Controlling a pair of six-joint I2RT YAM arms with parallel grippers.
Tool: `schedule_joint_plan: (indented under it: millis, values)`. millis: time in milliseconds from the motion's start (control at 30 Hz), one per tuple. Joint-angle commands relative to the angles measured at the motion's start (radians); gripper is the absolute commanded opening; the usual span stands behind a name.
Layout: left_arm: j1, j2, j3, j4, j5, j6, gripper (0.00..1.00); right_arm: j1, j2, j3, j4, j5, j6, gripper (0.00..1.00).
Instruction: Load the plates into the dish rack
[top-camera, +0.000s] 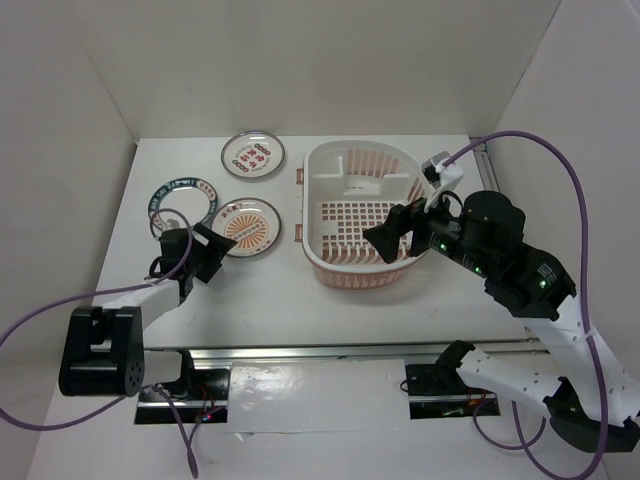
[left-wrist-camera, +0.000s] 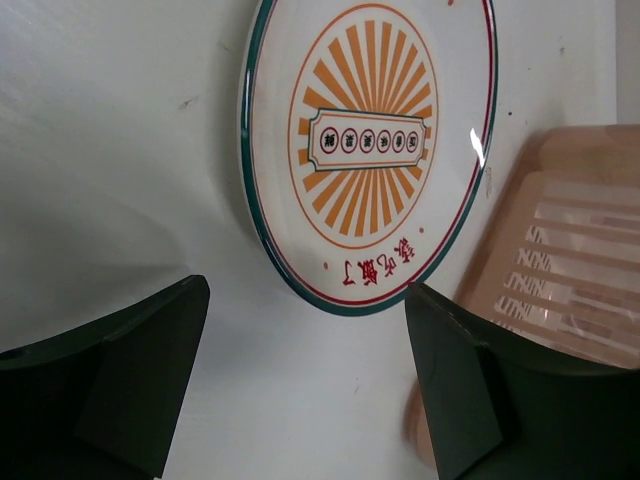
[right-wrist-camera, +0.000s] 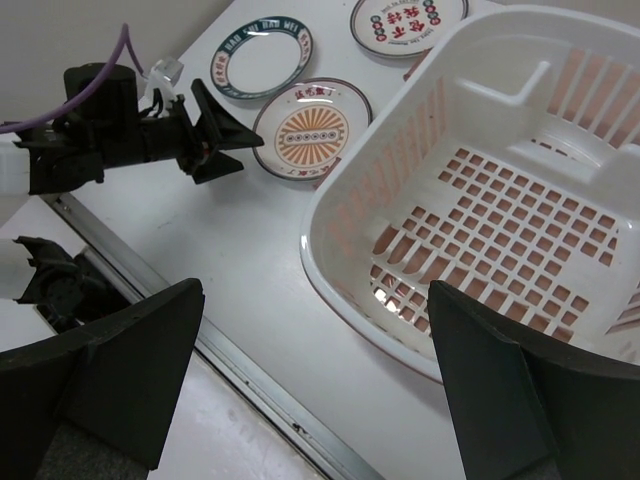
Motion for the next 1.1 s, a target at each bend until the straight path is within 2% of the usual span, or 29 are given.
schedule_joint_plan:
  millis: [0, 367, 433, 467, 500, 567, 633, 733, 767, 867, 967, 1067]
  values:
    - [-0.007, 0.064, -0.001, 0.135, -0.025, -0.029, 0.92, -0.002, 0.005, -0.021, 0.082, -0.022, -0.016, 1.0]
    - [-0.036, 0.225, -0.004, 0.275, -0.027, -0.048, 0.75, -0.002, 0.016, -0.021, 0.082, -0.032, -0.026, 1.0]
    - [-0.036, 0.234, -0.004, 0.294, -0.027, -0.048, 0.65, -0.002, 0.016, -0.021, 0.092, -0.032, -0.026, 1.0]
    - [-0.036, 0.246, -0.004, 0.295, -0.027, -0.048, 0.57, -0.002, 0.016, -0.03, 0.092, -0.032, -0.026, 1.0]
    - [-0.036, 0.256, -0.004, 0.295, -0.027, -0.048, 0.57, -0.002, 0.016, -0.03, 0.092, -0.032, -0.026, 1.0]
    - [-0.036, 0.266, -0.004, 0.31, -0.027, -0.057, 0.48, -0.002, 0.016, -0.03, 0.092, -0.032, -0.026, 1.0]
    - [-0.036, 0.277, -0.015, 0.327, -0.013, -0.057, 0.47, -0.002, 0.016, -0.03, 0.092, -0.032, -0.035, 1.0]
    - [-0.036, 0.286, -0.015, 0.336, -0.004, -0.057, 0.28, -0.002, 0.016, -0.03, 0.092, -0.032, -0.035, 1.0]
    - [-0.036, 0.286, -0.015, 0.336, -0.004, -0.057, 0.26, -0.002, 0.016, -0.03, 0.092, -0.032, -0.035, 1.0]
    - [-0.036, 0.296, -0.015, 0.327, -0.004, -0.057, 0.05, -0.002, 0.006, -0.03, 0.092, -0.032, -0.035, 1.0]
    - [-0.036, 0.32, -0.003, 0.316, 0.007, -0.057, 0.0, -0.002, 0.006, -0.021, 0.092, -0.032, -0.035, 1.0]
    - [-0.036, 0.343, 0.019, 0.316, 0.019, -0.057, 0.0, -0.002, 0.006, -0.021, 0.092, -0.032, -0.026, 1.0]
